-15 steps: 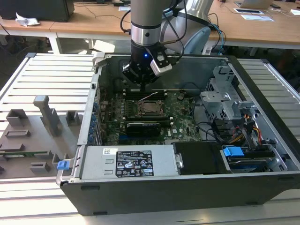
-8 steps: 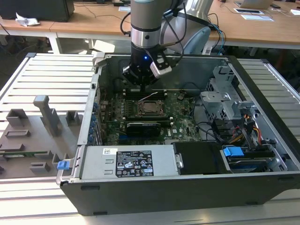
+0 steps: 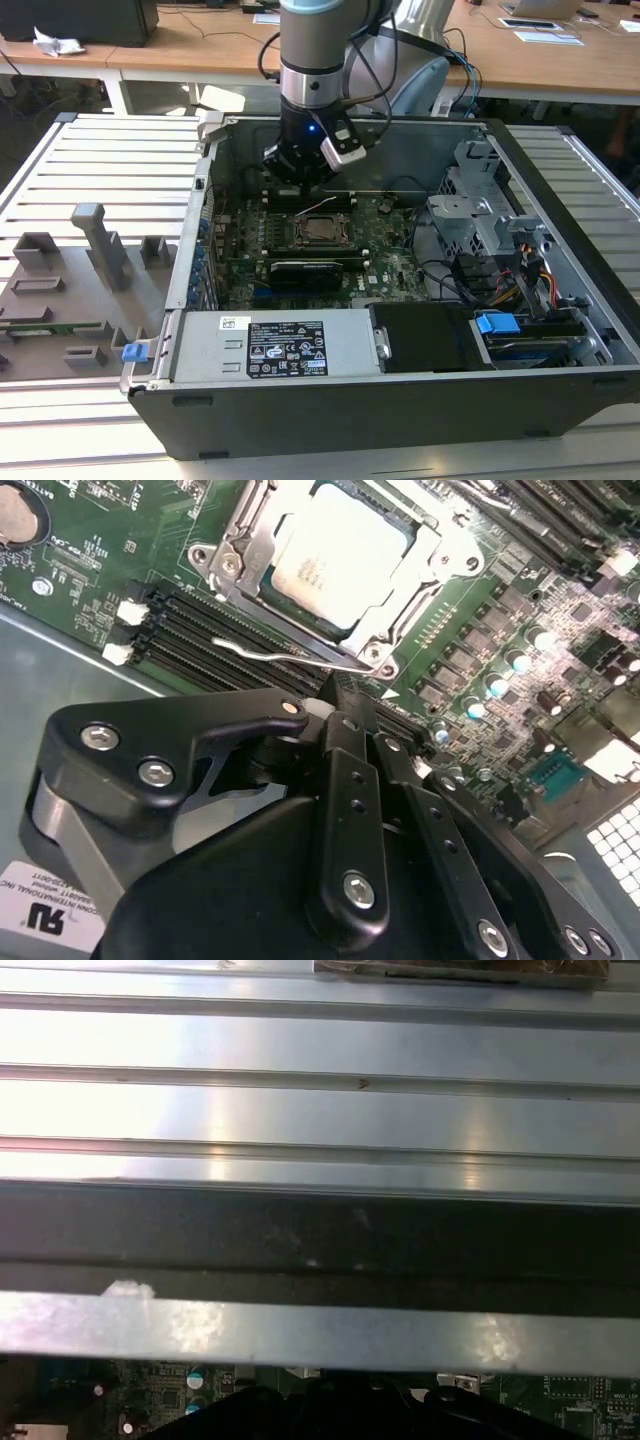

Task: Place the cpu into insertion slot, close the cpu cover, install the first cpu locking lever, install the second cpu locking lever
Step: 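Install the first cpu locking lever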

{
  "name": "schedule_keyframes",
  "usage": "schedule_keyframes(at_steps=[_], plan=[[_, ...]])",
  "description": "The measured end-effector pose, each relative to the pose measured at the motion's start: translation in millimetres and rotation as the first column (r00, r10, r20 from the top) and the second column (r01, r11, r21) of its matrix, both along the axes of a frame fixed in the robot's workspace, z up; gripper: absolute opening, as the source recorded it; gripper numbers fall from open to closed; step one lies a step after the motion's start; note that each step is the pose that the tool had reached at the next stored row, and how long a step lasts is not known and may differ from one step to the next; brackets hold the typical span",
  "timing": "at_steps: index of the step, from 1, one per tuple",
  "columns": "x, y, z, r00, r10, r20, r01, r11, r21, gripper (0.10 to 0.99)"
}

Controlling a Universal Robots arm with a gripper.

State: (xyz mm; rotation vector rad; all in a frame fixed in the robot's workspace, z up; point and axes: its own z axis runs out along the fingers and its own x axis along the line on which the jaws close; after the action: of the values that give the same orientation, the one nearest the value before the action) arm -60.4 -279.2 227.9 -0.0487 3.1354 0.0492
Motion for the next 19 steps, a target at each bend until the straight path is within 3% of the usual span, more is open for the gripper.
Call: schedule_keyframes(at_steps=[9,19], plan=[[11.6,6.8,-5.0,1.0000,0.000,0.0000,0.000,1.0000,0.000,0.110],[23.1,8.4,-8.2,1.0000,0.000,0.0000,0.000,1.0000,0.000,0.110]])
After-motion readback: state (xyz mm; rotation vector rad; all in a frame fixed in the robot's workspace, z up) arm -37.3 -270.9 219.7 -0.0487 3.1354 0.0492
